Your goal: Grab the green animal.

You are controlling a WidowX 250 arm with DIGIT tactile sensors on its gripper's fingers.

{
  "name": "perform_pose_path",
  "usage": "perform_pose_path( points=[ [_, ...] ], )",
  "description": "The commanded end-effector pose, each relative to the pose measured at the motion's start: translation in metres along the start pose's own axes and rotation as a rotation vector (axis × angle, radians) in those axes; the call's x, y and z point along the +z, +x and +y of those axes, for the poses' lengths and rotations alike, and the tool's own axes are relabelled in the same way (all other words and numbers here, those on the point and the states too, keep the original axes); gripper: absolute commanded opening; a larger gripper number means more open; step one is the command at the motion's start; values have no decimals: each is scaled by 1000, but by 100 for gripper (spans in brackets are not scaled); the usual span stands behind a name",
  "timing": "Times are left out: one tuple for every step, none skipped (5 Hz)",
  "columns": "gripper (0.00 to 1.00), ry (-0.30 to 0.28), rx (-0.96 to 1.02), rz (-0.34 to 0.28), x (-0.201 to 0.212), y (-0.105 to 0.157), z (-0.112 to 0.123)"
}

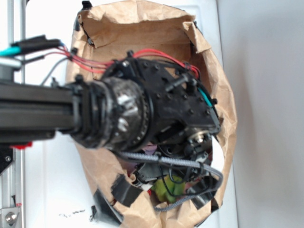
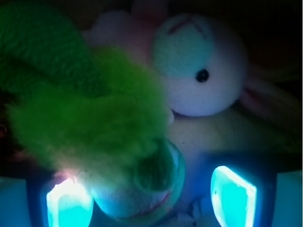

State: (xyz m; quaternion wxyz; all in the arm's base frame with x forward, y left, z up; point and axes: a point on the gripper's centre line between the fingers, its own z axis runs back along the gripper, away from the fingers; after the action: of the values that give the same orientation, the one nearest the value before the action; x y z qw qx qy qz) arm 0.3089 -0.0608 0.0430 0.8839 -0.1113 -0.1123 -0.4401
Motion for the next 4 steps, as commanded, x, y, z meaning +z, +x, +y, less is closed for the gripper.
perform_pose_path(
  points=[
    [100, -28, -70, 11, -3, 18, -16],
    [0, -6, -65, -5, 0, 17, -15],
    [0, 0, -53, -20, 6, 15, -13],
    [0, -4, -29, -51, 21, 12, -11]
  ],
)
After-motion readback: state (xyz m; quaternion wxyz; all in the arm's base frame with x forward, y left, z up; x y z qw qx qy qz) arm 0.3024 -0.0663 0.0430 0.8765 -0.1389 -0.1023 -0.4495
